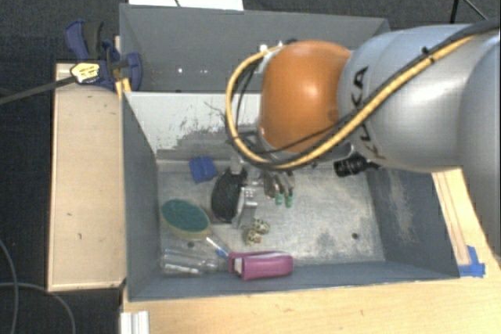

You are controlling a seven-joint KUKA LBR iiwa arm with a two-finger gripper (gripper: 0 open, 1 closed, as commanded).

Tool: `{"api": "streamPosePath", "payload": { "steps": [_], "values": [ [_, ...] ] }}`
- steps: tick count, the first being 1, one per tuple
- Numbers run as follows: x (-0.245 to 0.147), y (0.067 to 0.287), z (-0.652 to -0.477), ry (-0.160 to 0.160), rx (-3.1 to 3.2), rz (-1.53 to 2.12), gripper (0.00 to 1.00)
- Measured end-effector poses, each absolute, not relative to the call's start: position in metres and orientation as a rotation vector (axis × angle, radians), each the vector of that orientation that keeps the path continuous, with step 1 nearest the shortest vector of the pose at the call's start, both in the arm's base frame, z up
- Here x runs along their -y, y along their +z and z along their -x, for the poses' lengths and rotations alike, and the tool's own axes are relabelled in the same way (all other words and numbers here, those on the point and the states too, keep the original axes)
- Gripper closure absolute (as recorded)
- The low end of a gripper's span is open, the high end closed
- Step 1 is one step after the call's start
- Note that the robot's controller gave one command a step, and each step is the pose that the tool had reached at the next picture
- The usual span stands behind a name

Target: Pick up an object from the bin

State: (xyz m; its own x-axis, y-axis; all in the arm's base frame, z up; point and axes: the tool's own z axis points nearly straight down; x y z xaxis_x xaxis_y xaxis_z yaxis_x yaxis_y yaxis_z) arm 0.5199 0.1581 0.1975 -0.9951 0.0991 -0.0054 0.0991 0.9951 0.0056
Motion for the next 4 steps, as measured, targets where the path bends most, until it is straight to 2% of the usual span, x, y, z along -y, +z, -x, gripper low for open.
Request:
{"api": "streamPosePath", "payload": {
  "steps": [1,2,3,4],
  "values": [
    [-0.143,0.091,-0.545,0.002,-3.123,-0.281,0.00],
    [-0.147,0.096,-0.545,0.009,-3.127,-0.282,1.00],
    [-0.173,0.235,-0.510,0.007,-3.128,-0.175,1.00],
    [-0.142,0.167,-0.525,-0.003,-3.142,-0.110,1.00]
  ]
}}
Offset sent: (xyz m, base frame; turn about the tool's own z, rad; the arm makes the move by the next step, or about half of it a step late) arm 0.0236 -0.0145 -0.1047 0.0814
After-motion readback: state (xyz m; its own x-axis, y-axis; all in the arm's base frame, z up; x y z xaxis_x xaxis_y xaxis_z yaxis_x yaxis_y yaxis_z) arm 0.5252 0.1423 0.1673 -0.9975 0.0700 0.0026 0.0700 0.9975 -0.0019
